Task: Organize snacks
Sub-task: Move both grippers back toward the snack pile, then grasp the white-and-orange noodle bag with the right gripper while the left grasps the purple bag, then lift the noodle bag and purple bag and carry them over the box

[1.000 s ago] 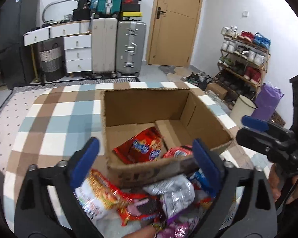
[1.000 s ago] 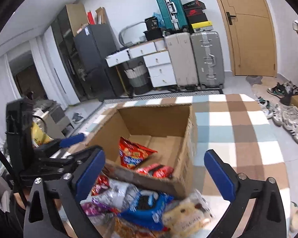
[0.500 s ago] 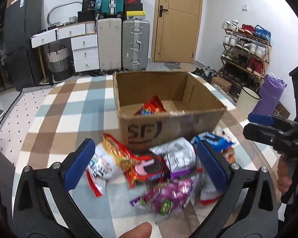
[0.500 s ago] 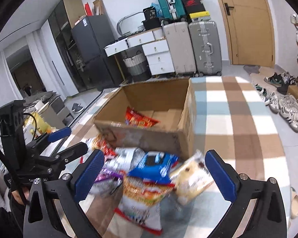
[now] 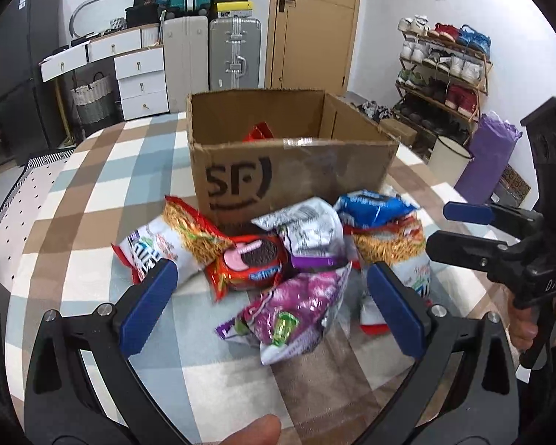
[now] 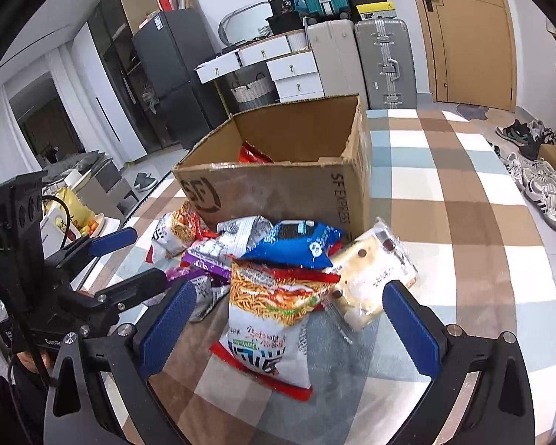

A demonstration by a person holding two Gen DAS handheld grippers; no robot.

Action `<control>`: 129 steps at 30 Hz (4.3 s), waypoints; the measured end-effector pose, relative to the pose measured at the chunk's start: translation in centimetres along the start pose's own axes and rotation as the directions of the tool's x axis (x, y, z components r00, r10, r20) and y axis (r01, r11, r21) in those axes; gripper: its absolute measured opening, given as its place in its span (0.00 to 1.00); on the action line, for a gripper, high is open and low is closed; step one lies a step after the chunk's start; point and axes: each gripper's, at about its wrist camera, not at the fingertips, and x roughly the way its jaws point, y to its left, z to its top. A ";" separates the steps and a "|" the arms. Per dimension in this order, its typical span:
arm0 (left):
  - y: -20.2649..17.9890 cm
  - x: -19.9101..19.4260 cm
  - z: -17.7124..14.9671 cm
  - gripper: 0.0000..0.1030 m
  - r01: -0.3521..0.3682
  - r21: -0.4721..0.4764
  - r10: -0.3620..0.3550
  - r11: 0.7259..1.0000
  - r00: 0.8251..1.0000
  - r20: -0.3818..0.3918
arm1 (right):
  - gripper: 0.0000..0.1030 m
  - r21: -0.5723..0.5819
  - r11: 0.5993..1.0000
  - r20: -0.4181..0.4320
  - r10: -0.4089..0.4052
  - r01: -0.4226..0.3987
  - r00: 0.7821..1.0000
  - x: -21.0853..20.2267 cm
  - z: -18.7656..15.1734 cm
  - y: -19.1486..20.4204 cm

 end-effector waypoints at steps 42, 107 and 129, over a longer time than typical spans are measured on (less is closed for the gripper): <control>1.2 5.1 -2.5 0.61 0.089 -0.051 -0.094 0.995 0.988 -0.120 | 0.74 0.018 0.996 -0.128 0.084 -0.082 0.988 5.4 -2.6 0.9; 1.7 -6.7 1.7 0.55 0.138 -0.084 -0.119 0.987 0.973 0.199 | 0.42 -0.027 0.990 0.147 0.140 -0.137 0.979 -2.9 1.5 0.5; 1.6 -6.0 9.5 0.55 0.056 -0.060 -0.040 0.997 0.971 0.237 | 0.42 -0.048 0.992 0.202 0.126 -0.118 0.971 -3.4 8.2 1.3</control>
